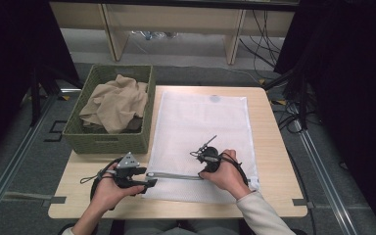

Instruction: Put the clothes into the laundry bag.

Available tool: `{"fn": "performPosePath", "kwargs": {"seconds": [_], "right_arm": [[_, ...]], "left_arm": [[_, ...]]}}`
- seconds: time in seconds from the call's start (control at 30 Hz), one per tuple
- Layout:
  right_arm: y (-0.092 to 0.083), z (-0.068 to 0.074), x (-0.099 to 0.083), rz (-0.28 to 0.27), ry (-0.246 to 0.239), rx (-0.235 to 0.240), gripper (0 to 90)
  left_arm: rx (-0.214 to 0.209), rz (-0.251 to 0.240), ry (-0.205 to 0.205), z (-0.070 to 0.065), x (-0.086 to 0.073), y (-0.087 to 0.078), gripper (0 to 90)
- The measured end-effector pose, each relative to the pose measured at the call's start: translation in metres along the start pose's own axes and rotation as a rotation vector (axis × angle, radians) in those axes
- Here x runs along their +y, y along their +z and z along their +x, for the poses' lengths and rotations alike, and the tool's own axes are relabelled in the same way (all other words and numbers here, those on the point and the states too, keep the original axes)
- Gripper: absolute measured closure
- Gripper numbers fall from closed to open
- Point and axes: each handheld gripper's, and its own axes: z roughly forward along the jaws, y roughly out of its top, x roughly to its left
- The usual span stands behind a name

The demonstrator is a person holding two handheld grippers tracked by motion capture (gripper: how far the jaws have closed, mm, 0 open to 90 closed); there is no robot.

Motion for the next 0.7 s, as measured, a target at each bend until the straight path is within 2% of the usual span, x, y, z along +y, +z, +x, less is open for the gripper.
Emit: {"fn": "performPosePath", "kwargs": {"seconds": [0.1, 0.2, 0.33, 0.37, 0.4, 0.47, 0.5, 0.57, 0.63, 0.67, 0.7], "right_arm": [[0.0027, 0.0014, -0.0006, 0.019, 0.004, 0.003, 59.8], [0.0039, 0.0006, -0.0005, 0.013, -0.030, -0.008, 60.5], [0.0038, -0.0003, -0.0005, 0.013, -0.033, -0.022, 66.9], [0.0034, 0.0007, -0.0008, 0.017, -0.014, -0.019, 68.1], [0.0035, 0.0001, -0.0010, 0.014, -0.017, -0.020, 68.8], [0.0033, -0.0016, -0.0008, 0.010, -0.032, -0.021, 71.3], [0.0032, -0.0015, -0.0008, 0.010, -0.022, -0.016, 73.0], [0.0032, -0.0036, -0.0007, 0.008, -0.029, -0.017, 76.5], [0.0028, -0.0035, -0.0011, 0.012, -0.013, -0.013, 78.2], [0.0026, -0.0049, -0.0010, 0.011, -0.023, -0.014, 79.8], [0.0026, -0.0051, -0.0009, 0.009, -0.026, -0.018, 81.1]], "left_arm": [[0.002, 0.008, 0.011, 0.0010, 0.0001, -0.0005, 35.7], [0.002, 0.007, 0.010, 0.0010, 0.0000, -0.0004, 35.7], [-0.005, 0.006, 0.004, 0.0007, -0.0001, 0.0000, 35.7], [-0.011, -0.006, -0.010, -0.0005, -0.0002, 0.0008, 35.8], [-0.003, 0.011, 0.012, 0.0008, 0.0000, -0.0001, 35.8], [-0.008, 0.005, 0.010, 0.0004, -0.0002, 0.0007, 35.8], [-0.013, 0.001, -0.015, -0.0011, -0.0006, 0.0014, 35.8], [-0.009, 0.008, -0.007, 0.0001, -0.0006, 0.0016, 35.8], [-0.003, 0.006, 0.006, 0.0003, -0.0004, 0.0011, 35.8], [-0.011, -0.010, -0.015, -0.0012, -0.0007, 0.0022, 35.8], [-0.009, -0.012, -0.018, -0.0013, -0.0008, 0.0024, 35.8]]}}
